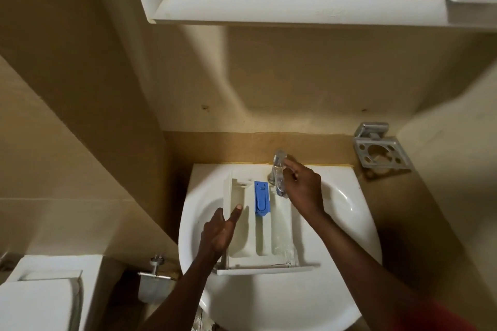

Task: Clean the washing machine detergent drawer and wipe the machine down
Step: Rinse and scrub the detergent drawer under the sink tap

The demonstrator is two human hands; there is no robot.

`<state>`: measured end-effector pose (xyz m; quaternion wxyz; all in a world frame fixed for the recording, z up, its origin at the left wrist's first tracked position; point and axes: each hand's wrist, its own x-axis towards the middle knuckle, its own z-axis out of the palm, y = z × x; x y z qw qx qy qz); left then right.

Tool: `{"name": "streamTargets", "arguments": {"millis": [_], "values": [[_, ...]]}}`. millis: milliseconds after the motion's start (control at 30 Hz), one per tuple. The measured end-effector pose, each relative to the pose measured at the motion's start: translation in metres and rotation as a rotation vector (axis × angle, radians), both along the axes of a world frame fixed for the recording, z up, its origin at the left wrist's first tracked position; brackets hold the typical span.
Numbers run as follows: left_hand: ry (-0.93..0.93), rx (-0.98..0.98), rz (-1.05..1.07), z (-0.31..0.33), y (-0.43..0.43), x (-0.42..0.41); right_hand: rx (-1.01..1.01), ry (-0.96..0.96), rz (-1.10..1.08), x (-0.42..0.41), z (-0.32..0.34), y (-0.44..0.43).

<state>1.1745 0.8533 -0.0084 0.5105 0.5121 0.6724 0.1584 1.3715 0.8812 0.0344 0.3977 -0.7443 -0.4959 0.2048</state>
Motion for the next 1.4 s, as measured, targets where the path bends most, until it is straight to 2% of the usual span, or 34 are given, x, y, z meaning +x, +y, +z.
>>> {"name": "streamTargets", "arguments": {"millis": [133, 267, 367, 500, 633, 767, 900, 1033, 1200, 1400], "values": [[-0.021, -0.015, 0.024, 0.002, 0.001, -0.003, -0.027, 0.225, -0.046, 0.013, -0.015, -0.022], [-0.042, -0.109, -0.019, 0.004, 0.005, -0.018, -0.192, 0.221, -0.083, 0.016, -0.044, -0.059], [-0.091, -0.157, -0.030, 0.006, 0.011, -0.034, -0.337, 0.339, -0.081, 0.012, -0.057, -0.072], [-0.154, -0.214, -0.051, 0.025, 0.014, -0.043, -0.584, 0.642, 0.044, 0.002, -0.061, -0.078], [-0.186, -0.319, -0.083, 0.029, 0.008, -0.053, -0.652, 0.750, 0.238, -0.008, -0.051, -0.086], [-0.284, -0.397, 0.007, 0.015, 0.003, -0.080, -0.643, 0.697, 0.341, -0.019, -0.035, -0.085], [-0.340, -0.300, 0.050, 0.030, 0.001, -0.085, -0.564, 0.557, 0.416, -0.022, -0.015, -0.067], [-0.394, -0.159, 0.046, 0.040, 0.003, -0.076, -0.473, 0.321, 0.462, -0.016, 0.003, -0.040], [-0.427, 0.003, 0.035, 0.049, 0.011, -0.061, -0.371, 0.175, 0.468, -0.006, 0.034, -0.016], [-0.402, 0.147, -0.092, 0.053, 0.018, -0.044, -0.288, 0.112, 0.406, 0.007, 0.045, -0.013]]}}
